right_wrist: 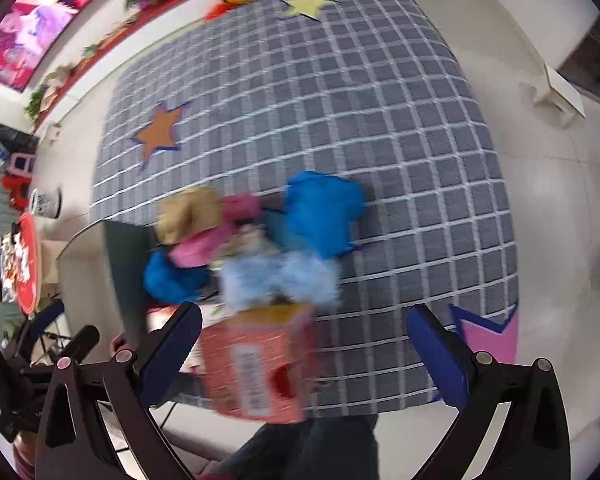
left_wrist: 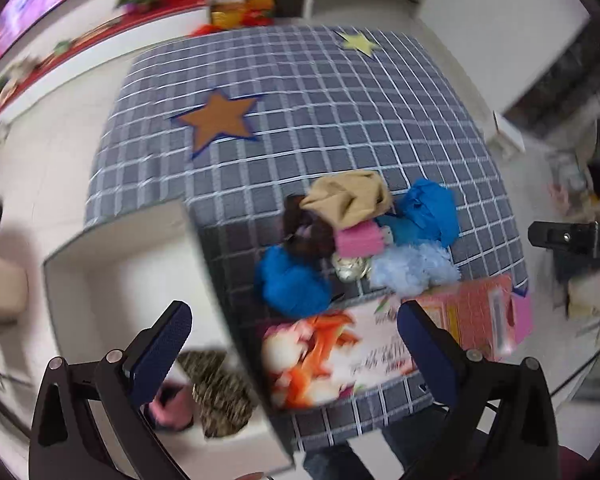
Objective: Organize soft objects
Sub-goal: 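Move both tools back to the pile of soft items, then grasp the blue fluffy hat with the right tool while the left tool grasps the beige knit item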
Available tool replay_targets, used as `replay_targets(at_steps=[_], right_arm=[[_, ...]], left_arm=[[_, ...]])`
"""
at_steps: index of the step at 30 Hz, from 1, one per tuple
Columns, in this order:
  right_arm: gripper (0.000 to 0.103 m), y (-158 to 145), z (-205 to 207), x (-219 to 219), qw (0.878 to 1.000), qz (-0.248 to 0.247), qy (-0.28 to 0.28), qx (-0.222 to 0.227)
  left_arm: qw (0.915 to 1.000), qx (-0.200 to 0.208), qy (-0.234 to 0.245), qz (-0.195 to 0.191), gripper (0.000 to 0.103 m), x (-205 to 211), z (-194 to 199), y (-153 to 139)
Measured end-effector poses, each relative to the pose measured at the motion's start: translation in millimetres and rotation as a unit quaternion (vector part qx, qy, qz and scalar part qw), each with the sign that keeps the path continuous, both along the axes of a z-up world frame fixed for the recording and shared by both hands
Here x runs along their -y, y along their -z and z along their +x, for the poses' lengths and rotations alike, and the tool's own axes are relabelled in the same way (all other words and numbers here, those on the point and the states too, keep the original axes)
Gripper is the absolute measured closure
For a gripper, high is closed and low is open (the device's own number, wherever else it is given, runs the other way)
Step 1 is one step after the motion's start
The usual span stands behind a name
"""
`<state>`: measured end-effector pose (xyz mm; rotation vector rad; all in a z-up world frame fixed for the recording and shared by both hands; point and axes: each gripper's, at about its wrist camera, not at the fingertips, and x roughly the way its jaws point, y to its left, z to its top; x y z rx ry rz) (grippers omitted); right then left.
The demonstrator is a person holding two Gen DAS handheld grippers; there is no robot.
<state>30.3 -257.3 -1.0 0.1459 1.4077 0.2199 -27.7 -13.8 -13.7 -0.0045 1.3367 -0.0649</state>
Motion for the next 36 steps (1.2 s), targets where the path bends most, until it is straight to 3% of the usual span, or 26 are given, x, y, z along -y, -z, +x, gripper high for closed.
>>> replay_targets(at_steps=[5,13,18,22,26,29,36], right_arm=[[0.0,39.8,31.4,12.3,0.999,-0.023,-0.013,-0.036],[0.0,116.6,75.9,-12.1,0.992,-0.054,-0.069,-0.086],[0.0,146.6,99.2,-28.0,0.987,-0.091,-0.1,-0.091],[0.0,148.4,132.1,-26.0,0.984,-0.137,-0.102,-0.056],[0.0,129.4,168.7,1.5,0.99,-0.126,-0.052,-0.035],[0.0,119.4,174.6,19.9,0.993,-0.105,-0.031,-0.036],[0.0,125.7,142.9,26.1,0.996,-0.072,-0.037,-0.047]], left_arm=[[0.9991,-0.03,0.021,0.022,0.0,27.6,46.8,34.6],[0.9921,-0.105,0.04,0.056,0.0,47.4,95.6,99.6],[0.9894,-0.111,0.035,0.087,0.0,46.0,131.4,120.9],[0.989,-0.075,-0.006,0.127,0.0,22.9,173.9,114.0],[0.9926,-0.049,-0.059,0.093,0.0,-2.9,192.4,86.9],[0.9933,-0.047,-0.069,0.08,0.0,-11.4,187.4,75.6],[0.9895,-0.075,-0.084,0.091,0.0,-16.0,177.1,109.5]])
